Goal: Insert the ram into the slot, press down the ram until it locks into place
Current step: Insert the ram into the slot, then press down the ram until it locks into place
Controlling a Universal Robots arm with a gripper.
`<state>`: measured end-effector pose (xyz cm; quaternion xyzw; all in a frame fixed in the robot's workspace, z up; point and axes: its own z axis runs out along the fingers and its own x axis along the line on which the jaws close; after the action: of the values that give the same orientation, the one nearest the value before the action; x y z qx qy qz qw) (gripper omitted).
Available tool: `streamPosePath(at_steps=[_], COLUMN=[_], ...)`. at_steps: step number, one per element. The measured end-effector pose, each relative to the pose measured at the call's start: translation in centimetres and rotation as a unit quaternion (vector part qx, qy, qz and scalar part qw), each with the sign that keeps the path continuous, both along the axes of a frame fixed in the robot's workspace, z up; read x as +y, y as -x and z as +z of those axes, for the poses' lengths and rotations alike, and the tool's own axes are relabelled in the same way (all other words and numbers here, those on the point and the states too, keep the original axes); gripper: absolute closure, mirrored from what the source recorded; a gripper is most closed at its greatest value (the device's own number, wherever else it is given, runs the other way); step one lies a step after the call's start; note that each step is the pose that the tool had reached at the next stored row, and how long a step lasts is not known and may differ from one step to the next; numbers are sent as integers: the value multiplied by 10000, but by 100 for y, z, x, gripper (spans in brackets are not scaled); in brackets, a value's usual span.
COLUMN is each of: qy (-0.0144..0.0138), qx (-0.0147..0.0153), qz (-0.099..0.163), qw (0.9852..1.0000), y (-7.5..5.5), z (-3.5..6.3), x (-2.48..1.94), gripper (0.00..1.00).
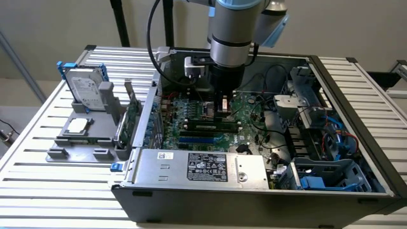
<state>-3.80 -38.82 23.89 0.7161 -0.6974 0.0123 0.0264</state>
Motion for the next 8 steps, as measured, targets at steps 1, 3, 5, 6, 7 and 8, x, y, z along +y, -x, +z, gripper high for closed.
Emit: streamPosePath(at_steps=[1,3,5,6,7,8], qy=[0,0,0,0,1,1], qx=[0,0,0,0,0,1], qz=[0,0,0,0,0,0], qw=[10000,10000,10000,10000,10000,10000], y=[0,0,0,0,0,0], z=[0,0,0,0,0,-3], x=[0,0,0,0,0,0], gripper=[89,89,89,89,89,89])
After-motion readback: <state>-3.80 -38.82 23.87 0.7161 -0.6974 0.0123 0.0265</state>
